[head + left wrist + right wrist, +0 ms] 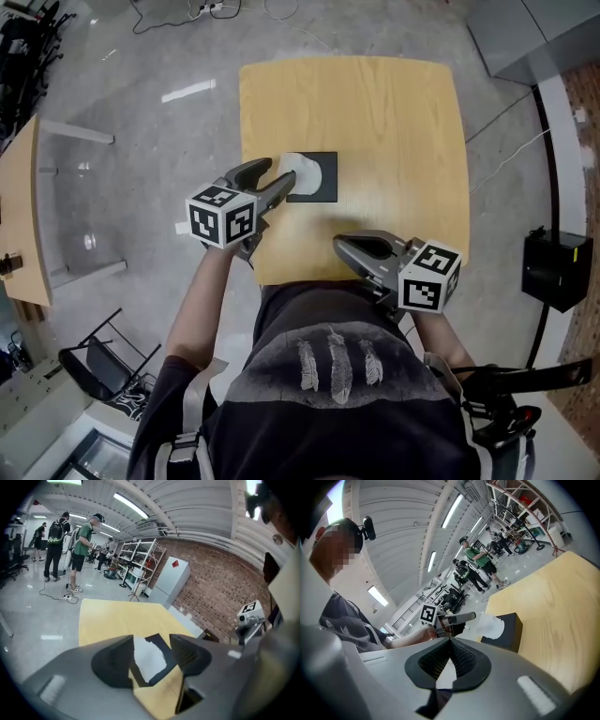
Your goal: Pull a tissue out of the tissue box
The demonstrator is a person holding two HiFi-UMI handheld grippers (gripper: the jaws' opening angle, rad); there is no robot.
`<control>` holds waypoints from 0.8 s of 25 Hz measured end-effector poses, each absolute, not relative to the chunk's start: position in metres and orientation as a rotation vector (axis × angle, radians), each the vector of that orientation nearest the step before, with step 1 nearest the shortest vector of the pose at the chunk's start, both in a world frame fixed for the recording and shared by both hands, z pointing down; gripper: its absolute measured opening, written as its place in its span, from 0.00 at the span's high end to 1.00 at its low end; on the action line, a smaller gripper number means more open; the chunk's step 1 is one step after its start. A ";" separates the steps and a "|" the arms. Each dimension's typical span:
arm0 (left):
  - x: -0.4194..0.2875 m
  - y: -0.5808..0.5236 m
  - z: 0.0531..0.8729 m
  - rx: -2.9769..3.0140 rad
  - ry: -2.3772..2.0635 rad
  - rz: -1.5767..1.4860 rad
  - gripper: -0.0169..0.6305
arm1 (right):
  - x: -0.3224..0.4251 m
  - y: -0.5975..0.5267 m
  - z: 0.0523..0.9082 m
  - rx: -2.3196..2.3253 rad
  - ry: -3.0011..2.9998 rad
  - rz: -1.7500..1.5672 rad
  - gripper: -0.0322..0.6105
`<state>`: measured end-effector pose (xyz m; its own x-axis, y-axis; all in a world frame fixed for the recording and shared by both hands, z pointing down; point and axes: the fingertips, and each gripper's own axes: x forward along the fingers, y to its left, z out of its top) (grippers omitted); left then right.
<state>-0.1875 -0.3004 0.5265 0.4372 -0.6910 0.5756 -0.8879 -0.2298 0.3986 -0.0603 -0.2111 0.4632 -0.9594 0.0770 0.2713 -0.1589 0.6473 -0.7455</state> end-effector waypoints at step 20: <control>-0.194 -0.313 0.588 1.807 -1.302 0.357 0.60 | -0.036 -0.215 0.473 0.194 -2.621 1.285 0.95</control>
